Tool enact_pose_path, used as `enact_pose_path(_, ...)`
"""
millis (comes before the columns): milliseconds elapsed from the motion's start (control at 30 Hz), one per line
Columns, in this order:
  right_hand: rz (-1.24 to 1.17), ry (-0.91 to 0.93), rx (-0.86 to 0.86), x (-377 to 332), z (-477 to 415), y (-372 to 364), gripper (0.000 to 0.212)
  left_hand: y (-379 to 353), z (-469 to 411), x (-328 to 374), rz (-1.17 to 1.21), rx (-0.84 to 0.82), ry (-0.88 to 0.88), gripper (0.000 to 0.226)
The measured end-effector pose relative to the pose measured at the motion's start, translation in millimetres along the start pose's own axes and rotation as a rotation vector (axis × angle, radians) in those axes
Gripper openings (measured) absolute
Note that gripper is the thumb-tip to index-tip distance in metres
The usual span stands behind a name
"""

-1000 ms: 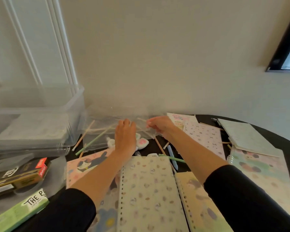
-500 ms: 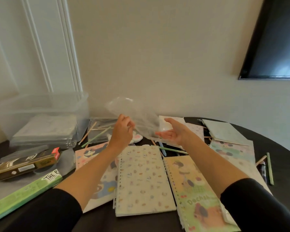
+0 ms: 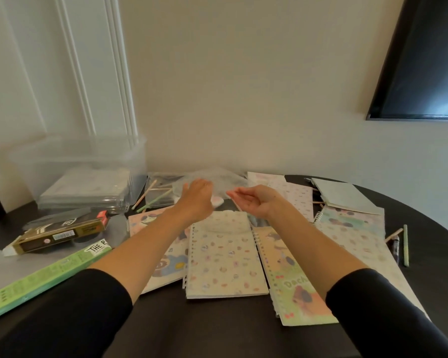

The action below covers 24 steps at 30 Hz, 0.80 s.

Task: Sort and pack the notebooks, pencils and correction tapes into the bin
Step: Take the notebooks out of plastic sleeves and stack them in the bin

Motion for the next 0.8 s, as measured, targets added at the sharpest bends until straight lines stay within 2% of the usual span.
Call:
enact_pose_path(100, 0.105, -0.006, -0.025, -5.5, 4.2, 0.1, 0.025, 11.9, 5.6, -11.5, 0.051, 0.11, 0.057, 0.026)
enact_pose_path(167, 0.149, 0.006, -0.095, -10.8, 9.8, 1.7, 0.027, 22.1, 11.2, -22.6, 0.069, 0.186, 0.107, 0.03)
enact_pose_path(267, 0.01, 0.04, -0.176, -18.9, 14.7, 12.3, 0.031, 27.5, 13.3, -43.0, 0.092, 0.195, 0.151, 0.039)
enact_pose_path(300, -0.051, 0.073, -0.122, -22.0, 12.0, 23.4, 0.032, 27.2, 12.8, -49.2, 0.106, 0.191, 0.155, 0.04)
enact_pose_path(367, -0.077, 0.149, 0.108, -23.1, 2.2, 57.2, 0.032, 24.3, 10.4, -57.8, 0.131, 0.163, 0.17, 0.045)
enact_pose_path(400, 0.003, 0.155, 0.221, -19.8, -1.4, 71.4, 0.028, 22.1, 9.2, -61.4, 0.145, 0.148, 0.186, 0.045)
enact_pose_path(467, 0.392, 0.086, 0.384, -7.8, -8.8, 87.4, 0.016, 19.0, 7.3, -66.1, 0.166, 0.14, 0.217, 0.042)
enact_pose_path(533, 0.85, 0.017, 0.448, 0.4, -20.7, 90.3, 0.013, 16.5, 4.5, -68.3, 0.161, 0.139, 0.211, 0.043)
enact_pose_path(600, 1.113, 0.018, 0.437, 3.9, -33.5, 85.1, 0.021, 12.4, 2.3, -69.7, 0.158, 0.134, 0.196, 0.047)
enact_pose_path(700, 1.224, 0.036, 0.33, 10.1, -44.5, 64.6, 0.027, 8.8, -0.6, -74.5, 0.152, 0.134, 0.206, 0.046)
enact_pose_path(800, 1.25, 0.056, 0.326, 13.0, -51.0, 60.3, 0.062, 4.9, -1.1, -78.4, 0.16, 0.124, 0.223, 0.046)
Point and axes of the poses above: each hand's wrist, its own z-axis away from the middle knuckle, its own y-axis out of the back of the hand, x = y × z, the point moved 9 cm from there along -z, towards the middle knuckle, and after that the axes turned 7 degrees about z, right-handed, at the moved point
